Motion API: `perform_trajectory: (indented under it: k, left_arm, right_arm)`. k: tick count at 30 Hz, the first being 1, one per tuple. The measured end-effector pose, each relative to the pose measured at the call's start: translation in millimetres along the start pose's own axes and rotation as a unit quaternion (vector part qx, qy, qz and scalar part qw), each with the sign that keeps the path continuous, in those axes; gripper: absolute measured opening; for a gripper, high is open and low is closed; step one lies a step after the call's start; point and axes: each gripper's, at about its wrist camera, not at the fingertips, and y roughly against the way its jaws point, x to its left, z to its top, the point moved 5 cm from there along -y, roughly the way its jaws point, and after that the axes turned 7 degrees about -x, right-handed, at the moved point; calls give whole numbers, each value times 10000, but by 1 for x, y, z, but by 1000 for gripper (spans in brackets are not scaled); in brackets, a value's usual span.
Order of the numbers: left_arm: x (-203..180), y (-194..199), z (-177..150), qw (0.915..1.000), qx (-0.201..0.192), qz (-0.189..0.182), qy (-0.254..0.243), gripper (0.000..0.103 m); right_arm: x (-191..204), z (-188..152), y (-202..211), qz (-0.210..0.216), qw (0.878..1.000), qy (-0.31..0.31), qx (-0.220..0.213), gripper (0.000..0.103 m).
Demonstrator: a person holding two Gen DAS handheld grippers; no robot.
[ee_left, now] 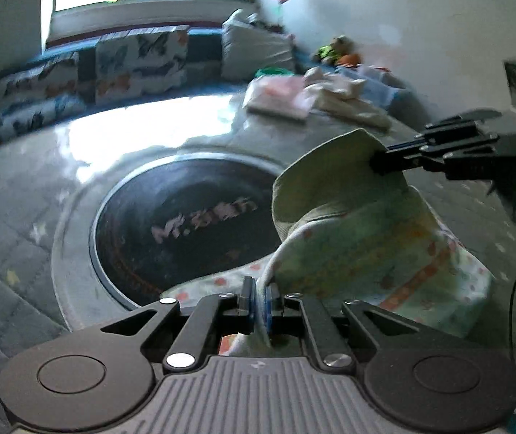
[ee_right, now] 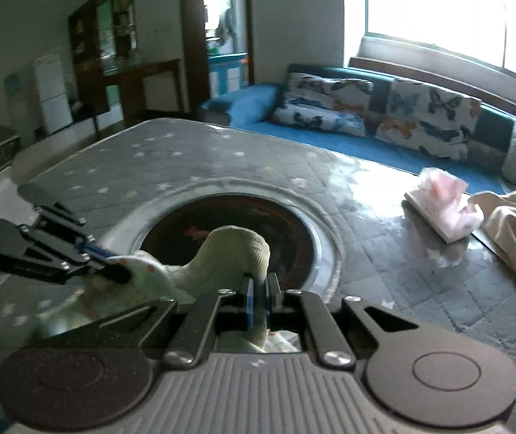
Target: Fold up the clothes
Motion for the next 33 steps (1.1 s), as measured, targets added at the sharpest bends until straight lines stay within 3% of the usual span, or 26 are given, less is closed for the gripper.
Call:
perform_trajectory:
  k: [6, 12, 15, 18, 26, 30, 33]
  left_arm:
    - [10, -10, -7, 9997, 123, 4, 215, 11]
    - [13, -10, 1, 9998, 63, 31, 190, 12]
    - [18, -15, 0, 9995, 119, 96, 281, 18]
    - [22, -13, 0, 9989, 125, 273, 373, 33]
    - [31, -13, 8, 9959, 124, 846, 306, 36]
    - [40, -12, 11, 9924, 123, 1167, 359, 33]
    - [31, -3, 18, 9932, -49, 1095, 380, 32]
  right_arm:
    - [-14, -17, -14, -411, 9990, -191, -33, 13]
    - [-5, -37, 4, -278, 9989, -362, 103, 26]
    - [-7, -60, 4, -438, 9973, -486, 324, 27]
    - [-18, -74, 6, -769, 9947, -550, 400, 26]
    - [-32, -71, 15, -1419, 9876, -561, 372, 26]
    - [-16, -57, 18, -1027, 9923, -689, 98, 26]
    - [1, -50, 9, -652, 9958, -646, 49, 26]
